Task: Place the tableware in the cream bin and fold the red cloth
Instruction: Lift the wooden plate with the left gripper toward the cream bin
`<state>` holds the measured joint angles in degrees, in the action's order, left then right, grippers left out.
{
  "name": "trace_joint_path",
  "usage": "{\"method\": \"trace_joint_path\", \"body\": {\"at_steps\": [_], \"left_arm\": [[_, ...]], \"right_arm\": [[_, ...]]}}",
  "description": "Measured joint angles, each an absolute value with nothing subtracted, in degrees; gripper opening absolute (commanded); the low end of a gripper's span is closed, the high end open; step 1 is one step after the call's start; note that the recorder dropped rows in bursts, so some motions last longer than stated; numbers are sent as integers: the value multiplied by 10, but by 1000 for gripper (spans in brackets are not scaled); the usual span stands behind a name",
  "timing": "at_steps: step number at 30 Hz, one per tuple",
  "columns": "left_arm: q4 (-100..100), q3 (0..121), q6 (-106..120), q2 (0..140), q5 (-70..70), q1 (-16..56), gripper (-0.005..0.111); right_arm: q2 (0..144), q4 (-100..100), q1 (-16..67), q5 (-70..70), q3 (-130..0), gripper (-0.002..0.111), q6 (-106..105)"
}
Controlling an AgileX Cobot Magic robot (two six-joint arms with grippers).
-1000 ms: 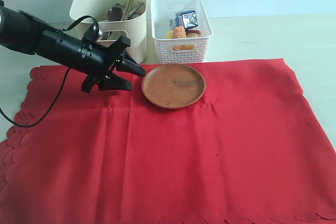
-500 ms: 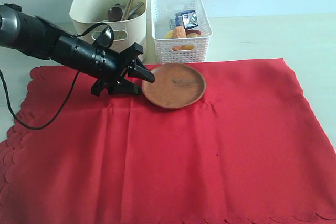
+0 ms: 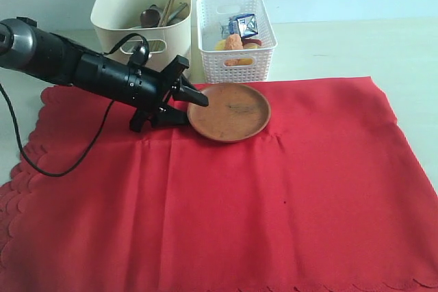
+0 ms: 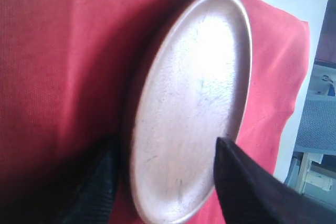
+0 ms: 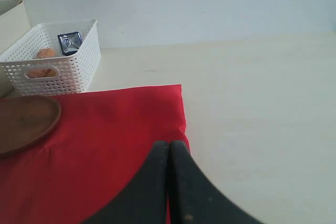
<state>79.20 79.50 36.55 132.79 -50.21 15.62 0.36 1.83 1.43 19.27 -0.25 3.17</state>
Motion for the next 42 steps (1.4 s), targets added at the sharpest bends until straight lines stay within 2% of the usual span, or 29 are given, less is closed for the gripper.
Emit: {"method": "trace_joint_path", "body": {"at_steps": [6, 8, 10, 15, 29, 42], "left_arm": [[796, 797, 374, 1330, -507, 159, 53], [796, 797, 378, 1330, -507, 161, 49], [795, 797, 381, 1330, -502, 164, 39], [790, 797, 381, 1330, -486, 168, 0], [773, 799, 361, 1325, -487, 160, 0], [746, 797, 384, 1250, -560, 111, 0]], "right_arm": [[4, 18, 14, 193, -2, 0, 32], [4, 18, 14, 193, -2, 0, 32], [4, 18, 14, 193, -2, 0, 32], [4, 18, 14, 193, -2, 0, 32], [4, 18, 14, 193, -2, 0, 32], [4, 18, 14, 193, -2, 0, 32]]}}
